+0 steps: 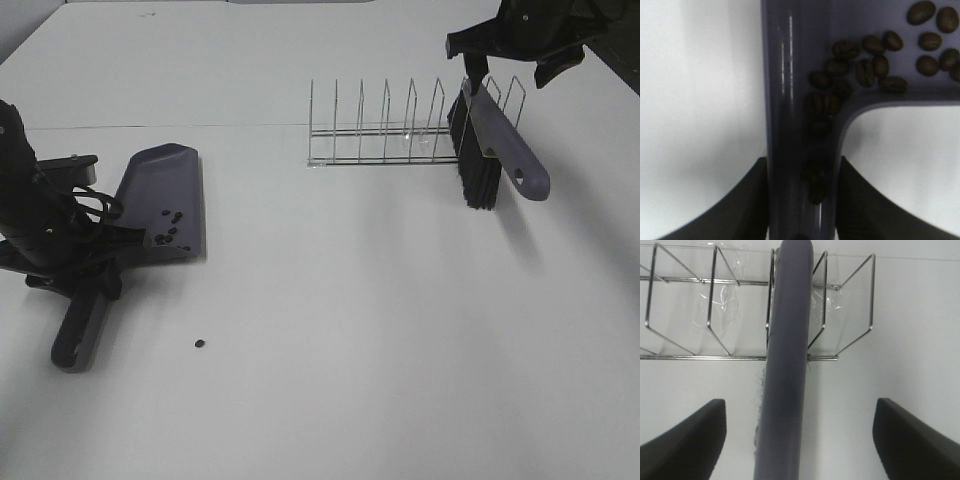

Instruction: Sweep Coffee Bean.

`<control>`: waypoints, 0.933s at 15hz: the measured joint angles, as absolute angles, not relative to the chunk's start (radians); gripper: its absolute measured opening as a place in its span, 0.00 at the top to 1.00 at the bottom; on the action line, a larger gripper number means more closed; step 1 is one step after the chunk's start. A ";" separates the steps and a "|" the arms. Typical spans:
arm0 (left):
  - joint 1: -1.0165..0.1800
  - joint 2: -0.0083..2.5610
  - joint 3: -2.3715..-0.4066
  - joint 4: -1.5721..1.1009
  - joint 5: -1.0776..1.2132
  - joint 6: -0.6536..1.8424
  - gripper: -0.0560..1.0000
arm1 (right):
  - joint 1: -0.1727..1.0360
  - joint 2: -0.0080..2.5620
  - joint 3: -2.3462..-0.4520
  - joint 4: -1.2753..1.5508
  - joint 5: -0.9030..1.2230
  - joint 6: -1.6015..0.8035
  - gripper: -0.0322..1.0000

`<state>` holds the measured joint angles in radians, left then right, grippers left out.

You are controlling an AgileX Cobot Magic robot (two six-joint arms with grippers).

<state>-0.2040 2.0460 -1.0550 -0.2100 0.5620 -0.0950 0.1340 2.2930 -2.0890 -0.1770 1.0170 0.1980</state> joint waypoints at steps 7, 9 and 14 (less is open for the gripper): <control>-0.207 2.064 -1.054 -0.233 0.378 -0.045 0.52 | 0.134 2.019 -2.089 -0.104 1.219 0.055 0.22; -0.207 2.065 -1.054 -0.233 0.359 -0.042 0.45 | 0.134 1.963 -2.073 -0.072 1.219 0.032 0.22; -0.207 2.066 -1.054 -0.218 0.353 -0.024 0.17 | 0.134 1.694 -1.797 0.087 1.219 -0.073 0.22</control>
